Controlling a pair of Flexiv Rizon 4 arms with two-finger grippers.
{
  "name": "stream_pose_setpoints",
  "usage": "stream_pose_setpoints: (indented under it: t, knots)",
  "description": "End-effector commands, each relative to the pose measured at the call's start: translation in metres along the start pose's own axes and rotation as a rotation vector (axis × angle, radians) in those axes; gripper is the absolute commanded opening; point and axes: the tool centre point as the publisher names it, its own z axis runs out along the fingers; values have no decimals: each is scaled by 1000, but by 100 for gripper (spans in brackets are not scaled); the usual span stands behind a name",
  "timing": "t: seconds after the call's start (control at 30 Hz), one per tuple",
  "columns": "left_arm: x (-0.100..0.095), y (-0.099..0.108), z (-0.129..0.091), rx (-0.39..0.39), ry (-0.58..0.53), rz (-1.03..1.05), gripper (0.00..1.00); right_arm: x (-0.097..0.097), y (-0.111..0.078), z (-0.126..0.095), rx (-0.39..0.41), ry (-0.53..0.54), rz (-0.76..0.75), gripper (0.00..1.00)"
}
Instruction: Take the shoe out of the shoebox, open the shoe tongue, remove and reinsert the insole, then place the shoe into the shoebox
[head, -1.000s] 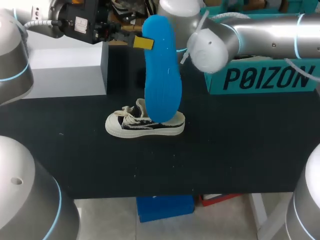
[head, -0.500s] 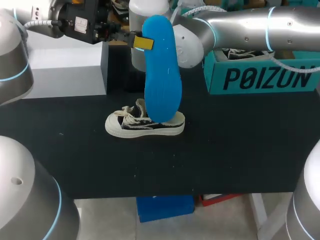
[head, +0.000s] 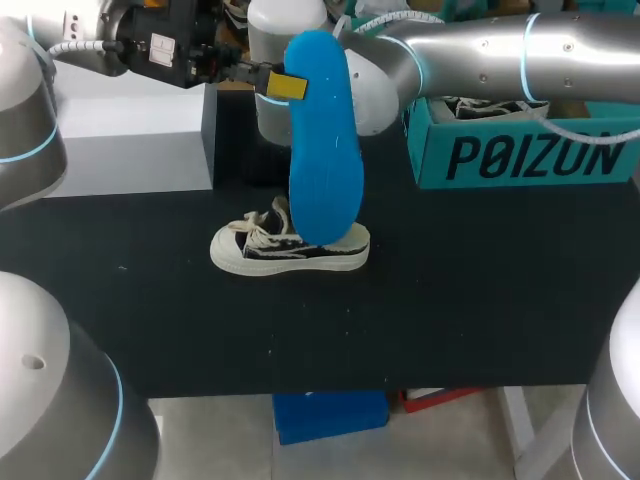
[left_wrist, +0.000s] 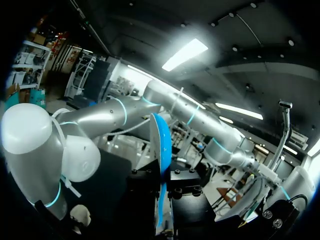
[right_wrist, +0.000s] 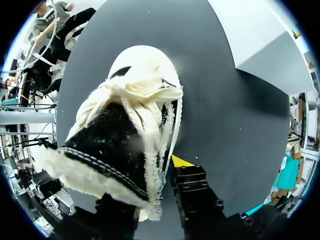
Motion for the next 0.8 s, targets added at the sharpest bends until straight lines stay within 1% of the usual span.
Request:
stream_pose_setpoints:
  t: [0.03,0.37,0.43,0.53,0.57,0.6,0.67,0.8]
  knots:
    - [0,1,1,2,-3,1,0,0,1,0,2,0,1,0]
    - [0,1,1,2,-3,1,0,0,1,0,2,0,1,0]
    - [0,1,1,2,-3,1,0,3,0,-20,-43,5,9,0]
    - [0,1,1,2,-3,1,0,9,-5,-48,-69,-19,33,0]
    - [0,1,1,2,-3,1,0,10,-9,-61,-76,-36,54,0]
    - [0,1,1,2,-3,1,0,11,-13,-70,-76,-47,67,0]
    - [0,1,1,2,-3,1,0,14,-19,-85,-65,-81,106,0]
    - [0,1,1,2,-3,1,0,13,-33,-101,20,-148,250,0]
